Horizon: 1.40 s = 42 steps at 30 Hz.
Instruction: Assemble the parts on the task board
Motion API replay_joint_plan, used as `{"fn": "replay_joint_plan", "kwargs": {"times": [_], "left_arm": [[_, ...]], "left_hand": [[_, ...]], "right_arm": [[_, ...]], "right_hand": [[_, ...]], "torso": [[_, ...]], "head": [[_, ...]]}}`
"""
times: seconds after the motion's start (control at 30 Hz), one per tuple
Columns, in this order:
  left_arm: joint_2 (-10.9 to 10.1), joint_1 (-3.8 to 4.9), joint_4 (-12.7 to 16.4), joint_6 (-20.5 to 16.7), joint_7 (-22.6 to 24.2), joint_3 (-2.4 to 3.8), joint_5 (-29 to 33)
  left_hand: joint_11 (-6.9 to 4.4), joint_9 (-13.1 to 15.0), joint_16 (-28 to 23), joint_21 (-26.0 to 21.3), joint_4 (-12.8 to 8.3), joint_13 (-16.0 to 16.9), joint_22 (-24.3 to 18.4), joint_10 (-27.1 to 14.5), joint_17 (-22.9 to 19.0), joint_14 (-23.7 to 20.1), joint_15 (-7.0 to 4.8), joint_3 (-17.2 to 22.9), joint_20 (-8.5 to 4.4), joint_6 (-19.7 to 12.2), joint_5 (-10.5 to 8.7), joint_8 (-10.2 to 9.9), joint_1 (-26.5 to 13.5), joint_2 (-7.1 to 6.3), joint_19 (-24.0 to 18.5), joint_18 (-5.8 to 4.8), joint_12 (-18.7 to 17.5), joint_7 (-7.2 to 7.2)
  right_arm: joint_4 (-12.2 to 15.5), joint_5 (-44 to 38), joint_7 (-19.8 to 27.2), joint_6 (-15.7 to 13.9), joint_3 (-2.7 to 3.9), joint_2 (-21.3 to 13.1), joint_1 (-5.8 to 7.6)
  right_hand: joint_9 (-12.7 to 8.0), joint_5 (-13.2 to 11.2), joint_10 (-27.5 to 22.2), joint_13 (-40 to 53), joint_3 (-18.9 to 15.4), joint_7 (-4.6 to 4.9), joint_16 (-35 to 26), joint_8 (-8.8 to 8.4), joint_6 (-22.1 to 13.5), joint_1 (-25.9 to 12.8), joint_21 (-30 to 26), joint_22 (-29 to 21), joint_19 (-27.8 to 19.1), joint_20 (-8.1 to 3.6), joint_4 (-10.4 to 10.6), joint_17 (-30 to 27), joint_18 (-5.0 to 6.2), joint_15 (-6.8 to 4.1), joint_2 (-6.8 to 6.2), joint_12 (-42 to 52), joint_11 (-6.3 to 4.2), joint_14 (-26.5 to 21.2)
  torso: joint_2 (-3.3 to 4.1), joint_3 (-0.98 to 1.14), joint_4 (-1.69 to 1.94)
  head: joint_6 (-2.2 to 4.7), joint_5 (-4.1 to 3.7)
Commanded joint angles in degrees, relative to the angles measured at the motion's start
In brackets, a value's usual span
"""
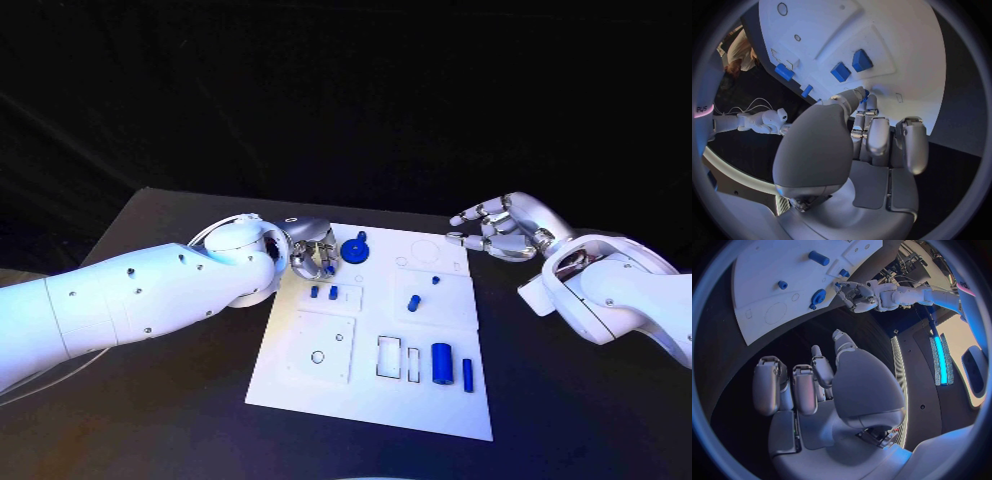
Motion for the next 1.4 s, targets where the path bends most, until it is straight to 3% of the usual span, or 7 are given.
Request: {"fn": "replay_joint_plan", "kwargs": {"times": [0.03,0.23,0.43,1.1,1.23,1.33,1.4], "left_arm": [[0.2,-0.01,0.1,1.2,-0.2,-0.01,-0.5],[0.4,-0.01,0.0,1.3,-0.3,-0.03,-0.5],[0.5,-0.01,-0.1,1.7,-1.1,-0.07,-0.6],[0.1,0.00,0.0,1.5,-2.0,-0.11,-0.6],[-0.1,0.00,0.0,1.2,-2.1,-0.11,-0.6],[-0.3,0.00,-0.1,1.1,-2.4,-0.11,-0.5],[-0.5,0.00,-0.3,0.8,-2.5,-0.10,-0.4]], "left_hand": [[0.02,0.0,-0.1,0.1,-0.3,0.0,7.2,0.5,-0.1,0.3,-0.09,-0.2,-0.04,0.4,-0.25,-0.3,-0.6,0.09,0.8,-0.30,-0.2,-0.08],[0.05,-0.1,0.0,0.1,-0.3,0.0,7.2,0.5,-0.1,0.3,-0.08,-0.2,-0.04,0.3,-0.34,-0.4,-0.8,-0.03,0.8,-0.29,-0.4,-0.05],[0.45,-1.1,0.1,0.1,-0.2,-0.2,7.2,0.1,-0.5,0.2,0.23,0.0,0.16,-1.9,-0.56,-1.6,-1.7,-0.66,0.7,-0.30,-1.6,0.42],[0.39,-3.2,-0.1,0.0,0.0,-0.1,7.2,0.6,-1.7,-0.1,0.22,0.5,0.30,-5.8,-0.51,-1.6,-2.4,-1.77,0.6,-0.26,-2.8,0.58],[0.14,-4.8,-0.1,0.0,0.1,0.0,7.2,0.7,-2.1,-0.2,0.08,0.8,0.13,-9.7,-0.49,-1.6,-2.6,-2.35,0.6,-0.25,-3.4,0.41],[0.14,-5.9,-0.1,0.0,0.2,0.1,7.2,0.7,-2.4,-0.2,0.02,0.9,0.07,-11.9,-0.49,-1.6,-2.7,-2.60,0.6,-0.26,-3.7,0.29],[0.20,-6.2,-0.1,-0.1,0.2,0.1,7.2,0.7,-2.5,-0.2,0.03,0.8,0.07,-12.4,-0.49,-1.6,-2.7,-2.67,0.6,-0.26,-3.9,0.40]], "right_arm": [[0.1,-0.5,0.4,0.4,0.01,0.0,-0.04],[0.1,-0.5,0.4,0.4,0.01,0.0,-0.04],[0.2,-0.5,0.4,0.4,0.01,0.0,-0.04],[0.0,-0.6,0.4,0.3,0.01,0.0,-0.04],[-0.2,-0.6,0.3,0.4,0.01,0.0,-0.04],[-0.4,-0.7,-0.1,0.9,0.00,0.1,-0.04],[-0.5,-1.6,-0.8,1.8,0.00,0.1,-0.04]], "right_hand": [[0.1,0.2,-0.2,-0.1,-0.2,-0.18,-0.2,0.37,0.2,0.1,-0.1,5.1,-0.2,-0.26,0.0,2.1,0.42,-0.28,0.33,0.0,-0.01,3.1],[0.1,0.2,-0.2,-0.1,-0.2,-0.18,-0.2,0.37,0.2,0.1,-0.1,5.1,-0.2,-0.26,0.0,2.1,0.42,-0.28,0.33,0.0,-0.01,3.1],[0.1,0.2,-0.2,-0.1,-0.2,-0.18,-0.2,0.37,0.2,0.1,-0.1,5.1,-0.2,-0.26,0.0,2.1,0.42,-0.28,0.33,0.0,-0.01,3.1],[0.0,0.2,-0.6,-0.7,-0.2,-0.17,-0.4,0.37,0.1,0.2,-0.5,4.9,-0.3,-0.28,0.0,1.7,0.49,-0.29,0.33,-0.6,-0.01,3.0],[0.0,0.1,-6.2,-8.6,-0.4,-0.16,-1.8,0.32,-0.3,0.5,-1.9,4.0,-1.1,-0.31,0.1,-0.6,0.81,-0.32,0.38,-8.5,-0.02,2.4],[0.0,0.1,-15.1,-22.2,-0.5,-0.16,-4.8,0.33,-0.7,1.0,-4.6,2.2,-2.7,-0.35,0.5,-4.9,1.40,-0.40,0.45,-22.8,-0.04,1.3],[0.1,-0.6,-17.4,-28.6,0.0,-0.02,-6.7,0.50,-0.7,2.2,-6.5,1.0,-3.6,-0.35,0.7,-7.4,1.75,-0.41,0.47,-30.6,0.00,0.9]], "torso": [[0.00,0.00,0.01],[0.01,0.00,-0.01],[0.03,-0.01,-0.01],[0.00,-0.03,0.03],[-0.02,-0.02,0.01],[-0.01,-0.04,0.00],[-0.04,-0.04,-0.02]], "head": [[-0.03,0.03],[-0.06,0.09],[-0.06,0.06],[-0.19,-0.03],[-0.19,-0.02],[-0.14,-0.01],[-0.08,0.01]]}}
